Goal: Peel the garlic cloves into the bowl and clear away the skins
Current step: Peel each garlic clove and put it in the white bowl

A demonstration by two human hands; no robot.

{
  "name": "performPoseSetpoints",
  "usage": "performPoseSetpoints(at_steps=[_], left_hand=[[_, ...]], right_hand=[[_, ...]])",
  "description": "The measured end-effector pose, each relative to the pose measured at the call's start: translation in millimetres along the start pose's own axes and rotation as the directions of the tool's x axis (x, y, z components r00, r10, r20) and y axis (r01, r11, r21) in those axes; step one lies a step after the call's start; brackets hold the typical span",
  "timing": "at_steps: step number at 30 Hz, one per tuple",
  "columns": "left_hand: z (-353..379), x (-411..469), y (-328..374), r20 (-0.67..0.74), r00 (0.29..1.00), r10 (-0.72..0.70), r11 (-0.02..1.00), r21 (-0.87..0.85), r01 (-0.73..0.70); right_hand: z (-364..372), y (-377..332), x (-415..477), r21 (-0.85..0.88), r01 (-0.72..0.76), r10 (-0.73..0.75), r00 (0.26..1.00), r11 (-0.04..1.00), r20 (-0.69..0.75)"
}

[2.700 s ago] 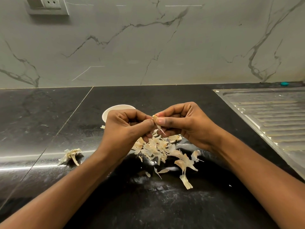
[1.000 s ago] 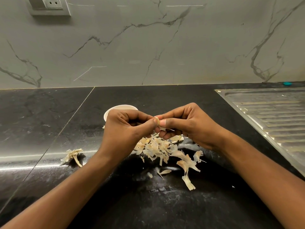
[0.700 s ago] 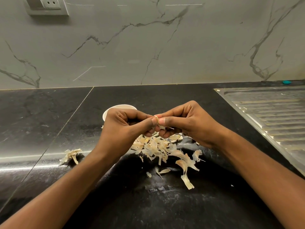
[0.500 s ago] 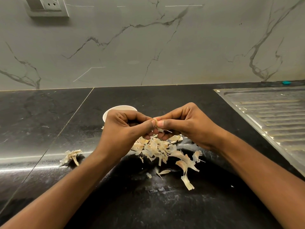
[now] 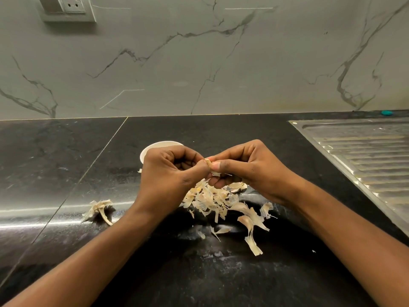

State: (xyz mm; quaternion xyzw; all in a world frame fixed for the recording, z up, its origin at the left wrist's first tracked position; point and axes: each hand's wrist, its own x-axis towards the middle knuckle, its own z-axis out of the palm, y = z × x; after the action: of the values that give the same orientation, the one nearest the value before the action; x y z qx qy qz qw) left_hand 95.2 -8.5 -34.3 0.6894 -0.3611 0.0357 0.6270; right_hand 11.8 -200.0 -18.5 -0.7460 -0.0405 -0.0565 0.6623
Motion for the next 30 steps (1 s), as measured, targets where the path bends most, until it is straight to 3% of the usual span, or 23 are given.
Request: performPoseSetpoints(at_steps=[13,23,30], left_hand=[[-2,3,0,-0.028,0.999,-0.021,0.996,-0.085,0.019],[-3,4,2,0.012,1.000,-0.005,0.996,-0.093,0.007],[-1,3,1,0.002,0.999,-0.045,0.997,-0.061,0.045]], right_hand=[[-12,0,1,0.183,-0.031,0.028,0.999,0.983,0.015],[-13,3,1,0.029,-0.024,0.024,1.000,0.999,-0.003],[-14,2,2,0.013,-0.019,0.020,0.999,1.000,-0.035]])
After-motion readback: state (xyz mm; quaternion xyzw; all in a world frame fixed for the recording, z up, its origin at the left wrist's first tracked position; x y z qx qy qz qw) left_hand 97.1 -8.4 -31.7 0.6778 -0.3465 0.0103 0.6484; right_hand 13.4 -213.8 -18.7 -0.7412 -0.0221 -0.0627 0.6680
